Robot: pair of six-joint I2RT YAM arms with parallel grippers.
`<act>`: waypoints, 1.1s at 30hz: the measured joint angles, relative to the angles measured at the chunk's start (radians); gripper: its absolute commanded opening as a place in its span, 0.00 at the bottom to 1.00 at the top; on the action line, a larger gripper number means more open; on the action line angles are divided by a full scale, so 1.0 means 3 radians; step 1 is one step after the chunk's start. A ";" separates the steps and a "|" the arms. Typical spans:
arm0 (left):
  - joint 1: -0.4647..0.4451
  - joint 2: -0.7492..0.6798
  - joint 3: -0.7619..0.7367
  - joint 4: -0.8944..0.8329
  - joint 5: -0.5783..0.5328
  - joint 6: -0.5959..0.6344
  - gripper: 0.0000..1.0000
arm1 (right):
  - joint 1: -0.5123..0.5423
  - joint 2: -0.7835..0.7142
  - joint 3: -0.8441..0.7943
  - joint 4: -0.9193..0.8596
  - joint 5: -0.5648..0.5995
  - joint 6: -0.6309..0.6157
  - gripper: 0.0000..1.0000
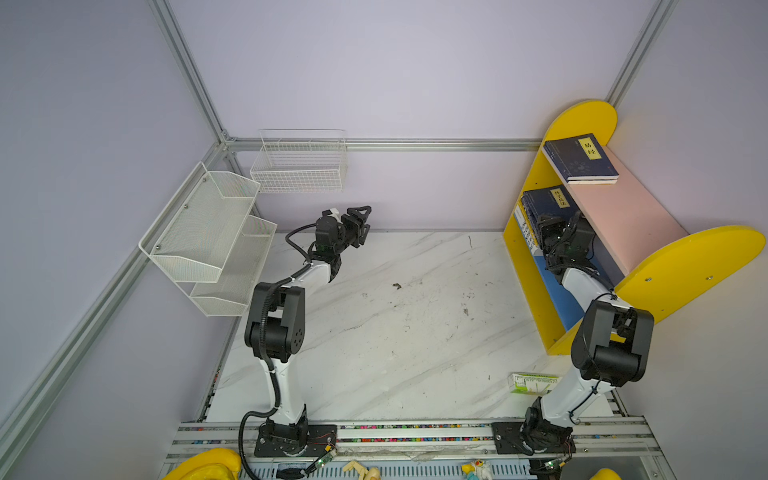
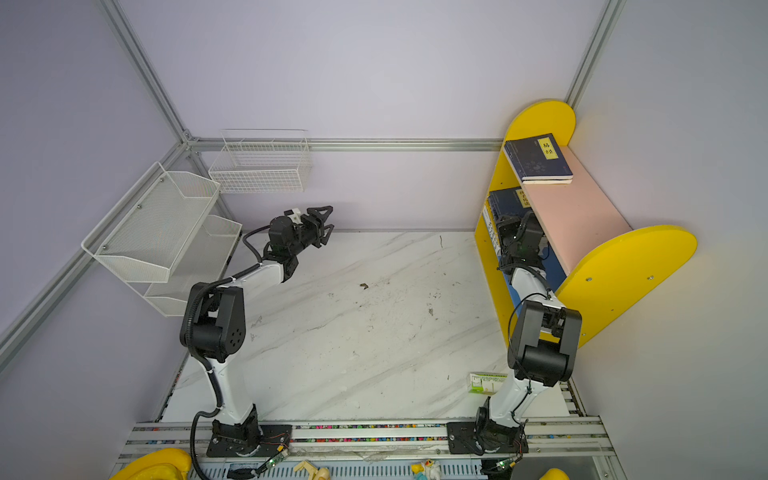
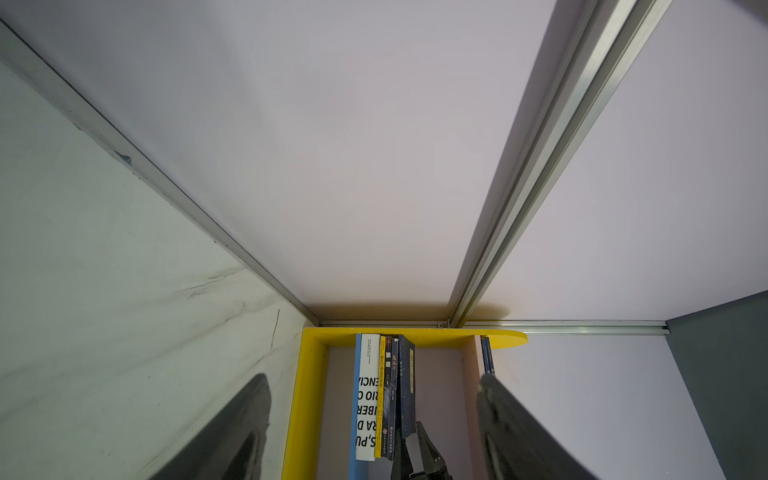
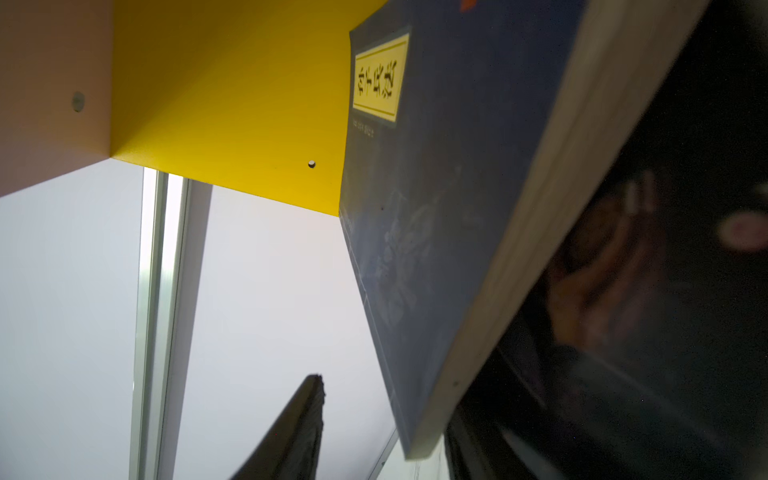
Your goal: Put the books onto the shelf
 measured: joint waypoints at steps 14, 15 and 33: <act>-0.0001 -0.0019 -0.0058 0.0015 0.0017 -0.0023 0.77 | 0.0001 -0.0009 0.0041 -0.0102 0.0009 -0.0020 0.58; -0.0001 -0.0019 -0.0069 0.0020 0.0018 -0.0024 0.77 | 0.0000 -0.0008 0.0053 -0.0127 0.0009 -0.0028 0.58; -0.0001 -0.0043 -0.0163 0.0075 0.0061 -0.0027 0.78 | 0.0070 -0.0136 0.0102 -0.0509 0.0329 -0.0128 0.58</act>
